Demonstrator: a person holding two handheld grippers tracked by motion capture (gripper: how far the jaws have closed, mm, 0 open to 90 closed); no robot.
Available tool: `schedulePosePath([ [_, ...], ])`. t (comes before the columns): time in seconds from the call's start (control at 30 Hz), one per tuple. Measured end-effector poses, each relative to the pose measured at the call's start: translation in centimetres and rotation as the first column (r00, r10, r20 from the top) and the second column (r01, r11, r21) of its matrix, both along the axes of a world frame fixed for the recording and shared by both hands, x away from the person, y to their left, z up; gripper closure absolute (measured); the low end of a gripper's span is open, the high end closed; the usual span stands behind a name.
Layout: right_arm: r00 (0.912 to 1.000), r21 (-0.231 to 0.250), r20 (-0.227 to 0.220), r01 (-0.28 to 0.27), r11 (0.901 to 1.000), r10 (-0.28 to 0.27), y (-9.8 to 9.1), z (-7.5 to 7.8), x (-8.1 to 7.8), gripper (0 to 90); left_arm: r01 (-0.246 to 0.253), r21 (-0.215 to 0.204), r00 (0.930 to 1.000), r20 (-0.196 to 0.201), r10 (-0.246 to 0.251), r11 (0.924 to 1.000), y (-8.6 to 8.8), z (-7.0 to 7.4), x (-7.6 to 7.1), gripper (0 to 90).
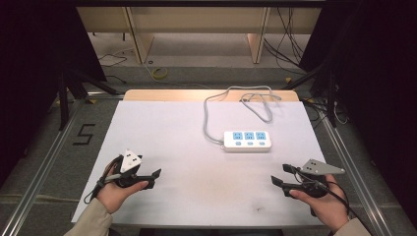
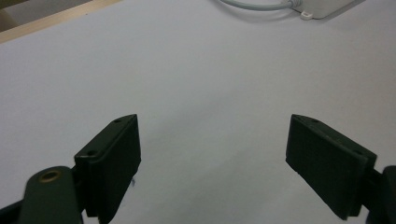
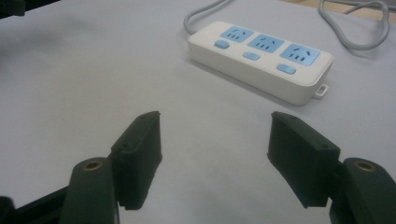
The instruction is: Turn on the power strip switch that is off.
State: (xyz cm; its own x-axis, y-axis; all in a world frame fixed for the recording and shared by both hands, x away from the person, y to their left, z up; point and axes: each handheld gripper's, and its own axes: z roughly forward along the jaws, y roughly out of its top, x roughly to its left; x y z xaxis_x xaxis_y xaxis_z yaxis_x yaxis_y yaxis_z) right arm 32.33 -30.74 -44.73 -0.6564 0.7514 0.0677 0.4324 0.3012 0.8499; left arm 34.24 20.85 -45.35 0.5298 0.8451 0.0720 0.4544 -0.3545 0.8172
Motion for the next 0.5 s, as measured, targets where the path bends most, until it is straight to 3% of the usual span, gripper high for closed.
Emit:
schedulePosePath([
  [0.1,1.0000,-0.004,0.003,0.009,1.0000,-0.009,-0.05,0.08,-0.07,37.3,-0.005,0.006,1.0000,0.006,0.005,1.0000,0.15,0.04,0.04,18.4],
  [0.23,0.9989,-0.049,-0.036,0.028,0.9984,-0.029,-0.07,-0.20,-0.06,47.4,-0.009,0.010,0.9999,0.006,0.009,0.9999,0.16,0.00,0.06,19.1],
  [0.37,0.9986,-0.046,-0.003,0.053,0.9975,-0.053,-0.01,0.14,-0.07,69.8,-0.011,0.014,0.9999,0.003,0.011,0.9998,0.13,-0.04,0.18,19.3],
  [0.5,0.9987,-0.050,-0.010,0.049,0.9975,-0.050,-0.02,0.30,-0.04,86.8,-0.017,0.013,0.9999,-0.003,0.017,0.9998,0.27,-0.10,0.32,19.5],
])
